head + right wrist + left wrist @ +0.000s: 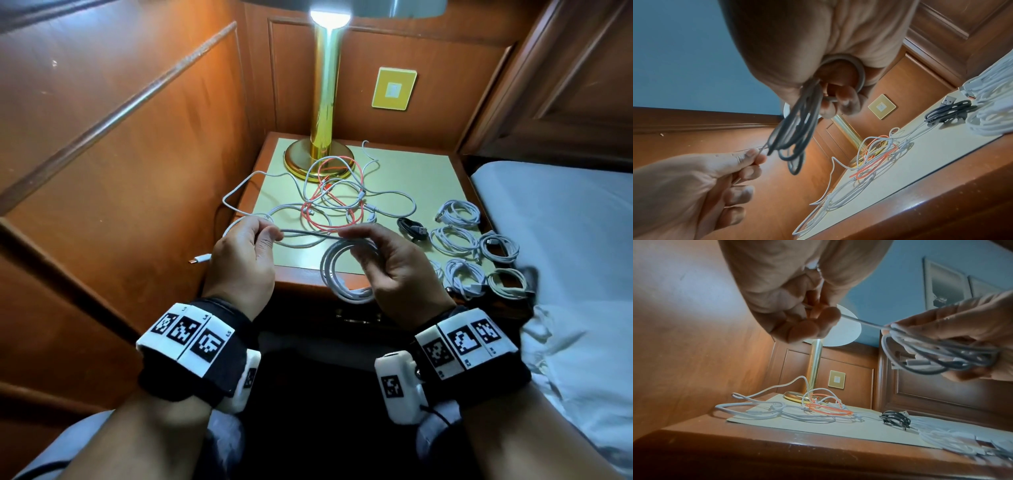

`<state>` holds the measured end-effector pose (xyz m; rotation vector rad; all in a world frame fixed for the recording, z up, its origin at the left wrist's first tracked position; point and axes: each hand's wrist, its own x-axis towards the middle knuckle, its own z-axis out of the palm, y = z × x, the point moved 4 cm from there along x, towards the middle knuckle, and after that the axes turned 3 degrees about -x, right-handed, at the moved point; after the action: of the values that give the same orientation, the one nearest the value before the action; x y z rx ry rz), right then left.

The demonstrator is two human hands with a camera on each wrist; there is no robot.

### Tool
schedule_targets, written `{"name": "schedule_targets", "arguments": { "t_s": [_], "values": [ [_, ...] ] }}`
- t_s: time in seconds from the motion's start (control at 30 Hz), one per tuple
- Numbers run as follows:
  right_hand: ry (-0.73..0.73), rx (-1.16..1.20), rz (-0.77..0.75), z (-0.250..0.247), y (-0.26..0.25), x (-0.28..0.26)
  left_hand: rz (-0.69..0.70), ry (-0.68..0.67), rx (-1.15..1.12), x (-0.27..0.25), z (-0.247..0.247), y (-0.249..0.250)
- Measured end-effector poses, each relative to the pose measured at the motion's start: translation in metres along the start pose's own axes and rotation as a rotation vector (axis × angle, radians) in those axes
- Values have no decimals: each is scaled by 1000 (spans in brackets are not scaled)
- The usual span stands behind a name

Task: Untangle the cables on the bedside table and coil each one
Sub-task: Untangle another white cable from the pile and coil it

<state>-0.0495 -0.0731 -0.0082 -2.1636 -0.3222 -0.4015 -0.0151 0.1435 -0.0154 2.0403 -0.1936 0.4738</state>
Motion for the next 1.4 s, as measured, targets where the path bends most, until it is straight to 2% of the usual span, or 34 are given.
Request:
{"name": "schedule_targets", "arguments": {
  "t_s": [0.13, 0.27, 0.33, 0.43, 0.5, 0.57, 0.63, 0.7, 0.77, 0.83, 1.0, 1.1, 1.17, 1.3, 1.4],
  "values": [
    [37, -5, -2, -1, 0, 1, -58, 2, -53, 1, 0, -4],
    [-44, 179, 81, 5, -1, 1, -128, 23, -82, 2, -2, -8],
    [-77, 282, 114, 8, -2, 0, -210, 0, -117, 2, -1, -10],
    [-26, 387, 185, 3, -1, 0, -401, -128, -267, -7, 9, -6],
    [41, 389, 223, -4, 1, 0, -514, -216, -418, -16, 19, 3],
    [128, 331, 236, -13, 6, 2, -627, -255, -705, -20, 25, 12],
    [243, 258, 247, -23, 15, 3, -745, -195, -1064, -16, 21, 17],
    [340, 217, 255, -32, 23, 3, -737, -65, -1242, -6, 10, 15],
    [356, 174, 252, -36, 26, 2, -654, -4, -1165, 0, 0, 13],
    [287, 135, 228, -32, 21, 2, -548, -20, -949, -1, 1, 13],
    [40, 165, 129, -11, 1, -1, -227, -250, -450, -12, 18, 15],
    [-19, 150, 74, -6, -3, -2, -61, -346, -187, -21, 24, 19],
    [-11, 190, 89, -4, -3, -2, -63, -329, -175, -22, 26, 17],
    [20, 314, 129, -5, -5, 1, -226, -236, -263, -9, 17, 5],
    [1, 367, 175, -3, -6, 3, -264, -215, -289, -6, 11, 2]
  ]
}}
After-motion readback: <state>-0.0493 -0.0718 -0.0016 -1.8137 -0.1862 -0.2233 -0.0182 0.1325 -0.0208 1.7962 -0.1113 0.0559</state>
